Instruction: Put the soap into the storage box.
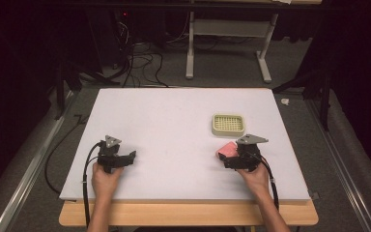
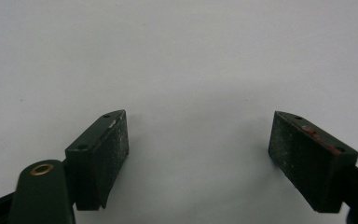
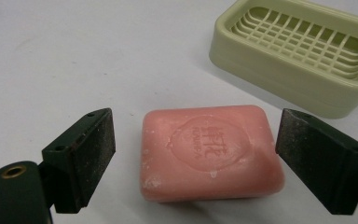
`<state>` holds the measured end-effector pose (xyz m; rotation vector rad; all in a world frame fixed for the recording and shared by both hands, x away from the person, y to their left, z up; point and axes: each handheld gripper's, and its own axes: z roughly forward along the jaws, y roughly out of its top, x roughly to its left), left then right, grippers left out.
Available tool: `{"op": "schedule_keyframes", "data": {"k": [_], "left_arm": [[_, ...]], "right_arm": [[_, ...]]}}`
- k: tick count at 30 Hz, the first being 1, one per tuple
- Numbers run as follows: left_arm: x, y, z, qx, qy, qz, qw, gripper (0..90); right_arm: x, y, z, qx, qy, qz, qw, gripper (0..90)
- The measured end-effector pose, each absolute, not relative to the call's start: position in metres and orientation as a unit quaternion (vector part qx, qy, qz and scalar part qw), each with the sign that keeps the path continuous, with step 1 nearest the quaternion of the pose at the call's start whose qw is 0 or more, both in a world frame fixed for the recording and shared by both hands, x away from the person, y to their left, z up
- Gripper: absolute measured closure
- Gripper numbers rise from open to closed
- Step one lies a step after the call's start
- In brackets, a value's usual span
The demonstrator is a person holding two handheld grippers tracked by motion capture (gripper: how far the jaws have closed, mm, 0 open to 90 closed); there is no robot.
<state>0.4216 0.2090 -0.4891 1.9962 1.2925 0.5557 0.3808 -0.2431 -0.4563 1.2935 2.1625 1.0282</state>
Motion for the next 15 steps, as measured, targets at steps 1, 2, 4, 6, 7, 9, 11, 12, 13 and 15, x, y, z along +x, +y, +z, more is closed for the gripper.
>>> {"op": "schedule_keyframes", "data": {"k": [1,2,4,6,7,9,11,12,13,15], "left_arm": [[0.4216,0.209,-0.4891,0.768,0.497,0.214,0.343,20.7],[0.4216,0.209,-0.4891,0.768,0.497,0.214,0.343,20.7],[0.4216,0.209,-0.4891,0.768,0.497,0.214,0.343,20.7],[0.4216,0.209,-0.4892,0.768,0.497,0.214,0.343,20.7],[0.4216,0.209,-0.4891,0.768,0.497,0.214,0.343,20.7],[0.4216,0.209,-0.4892,0.768,0.497,0.214,0.343,20.7],[0.4216,0.209,-0.4891,0.768,0.497,0.214,0.342,20.7],[0.4216,0.209,-0.4891,0.768,0.497,0.214,0.343,20.6],[0.4216,0.209,-0.4891,0.768,0.497,0.214,0.343,20.7],[0.4216,0.209,-0.4891,0.768,0.497,0.214,0.343,20.7]], "right_arm": [[0.3814,-0.2425,-0.4571,0.466,0.777,0.368,0.208,12.3],[0.3821,-0.242,-0.4579,0.466,0.778,0.365,0.21,12.3],[0.3832,-0.2413,-0.4591,0.465,0.779,0.364,0.209,12.2],[0.3845,-0.2398,-0.4608,0.466,0.78,0.361,0.211,12.2],[0.3851,-0.2395,-0.4614,0.465,0.781,0.36,0.212,12.2],[0.3858,-0.2386,-0.4622,0.465,0.781,0.356,0.215,12.1],[0.3867,-0.2381,-0.4628,0.465,0.78,0.357,0.218,12.1],[0.3872,-0.2379,-0.463,0.466,0.78,0.355,0.22,12.1],[0.3876,-0.2375,-0.4635,0.466,0.781,0.353,0.221,12.1],[0.3884,-0.2372,-0.464,0.465,0.781,0.351,0.224,12.0]]}}
